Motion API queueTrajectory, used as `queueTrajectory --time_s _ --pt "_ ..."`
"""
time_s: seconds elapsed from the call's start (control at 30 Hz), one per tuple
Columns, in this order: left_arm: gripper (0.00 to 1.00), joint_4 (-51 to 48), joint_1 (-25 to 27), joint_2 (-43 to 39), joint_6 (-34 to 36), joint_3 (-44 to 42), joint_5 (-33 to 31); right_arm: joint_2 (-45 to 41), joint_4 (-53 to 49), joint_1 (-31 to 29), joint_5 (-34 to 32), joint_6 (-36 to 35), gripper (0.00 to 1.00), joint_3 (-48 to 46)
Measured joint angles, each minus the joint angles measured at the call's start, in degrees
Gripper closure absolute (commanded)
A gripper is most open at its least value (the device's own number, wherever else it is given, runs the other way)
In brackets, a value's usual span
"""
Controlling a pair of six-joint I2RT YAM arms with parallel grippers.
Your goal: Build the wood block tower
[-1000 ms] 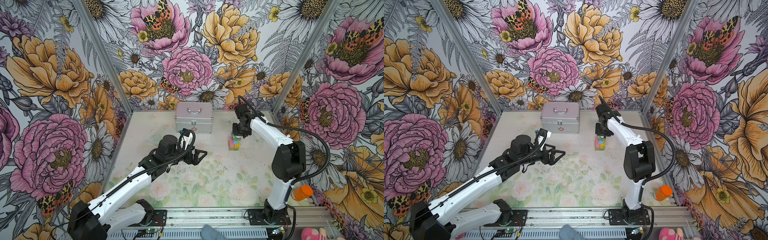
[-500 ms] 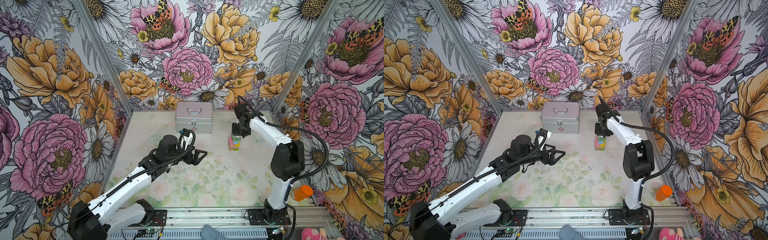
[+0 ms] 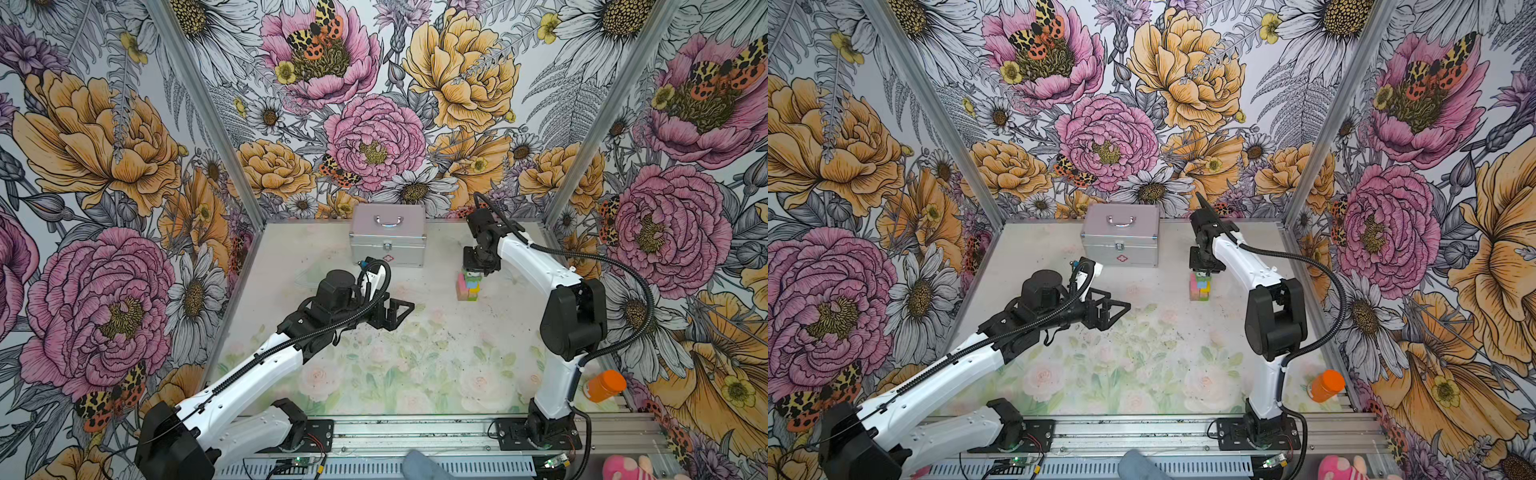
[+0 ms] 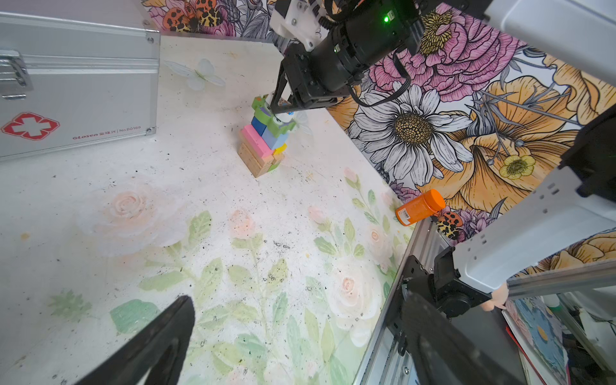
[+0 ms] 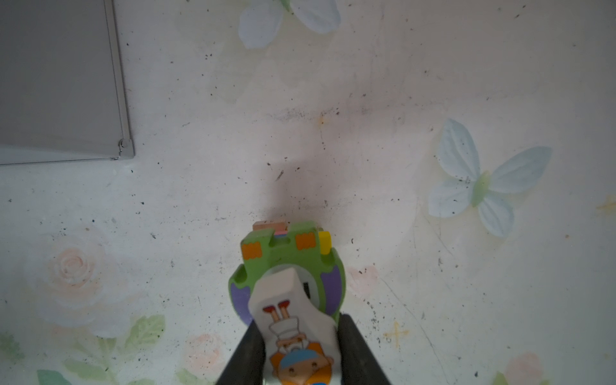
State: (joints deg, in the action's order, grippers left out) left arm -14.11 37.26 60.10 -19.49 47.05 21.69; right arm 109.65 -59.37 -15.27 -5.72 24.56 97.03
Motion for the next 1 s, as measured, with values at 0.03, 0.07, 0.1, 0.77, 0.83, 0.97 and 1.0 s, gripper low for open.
queueTrajectory --time_s 0.03,0.07,0.1,0.77,0.83,0.97,1.0 --pt "0.01 0.0 0.0 0.0 0.0 0.0 0.0 0.0 0.0 0.0 0.0 0.1 0.60 0.1" --pt "0.01 0.0 0.0 0.0 0.0 0.0 0.0 0.0 0.0 0.0 0.0 0.2 0.59 0.2" --pt "0.01 0.0 0.0 0.0 0.0 0.0 0.0 0.0 0.0 0.0 0.0 0.2 0.58 0.3" --pt "0.01 -0.6 -1.4 -1.3 0.0 0.0 -0.8 -8.9 -0.7 1.9 0.9 -0.4 0.19 0.7" --pt "0.01 -1.4 -1.4 -2.8 0.0 0.0 -3.1 -14.4 -0.7 2.8 0.1 -0.9 0.16 0.6" --pt "0.01 -3.2 -1.4 -7.9 -0.5 -0.2 -14.1 -27.6 0.6 6.1 -3.3 -1.8 0.09 -2.4" --pt "0.01 -3.3 -1.4 -9.7 -1.0 -0.8 -18.6 -30.7 1.1 7.2 -3.9 -1.7 0.01 -4.5"
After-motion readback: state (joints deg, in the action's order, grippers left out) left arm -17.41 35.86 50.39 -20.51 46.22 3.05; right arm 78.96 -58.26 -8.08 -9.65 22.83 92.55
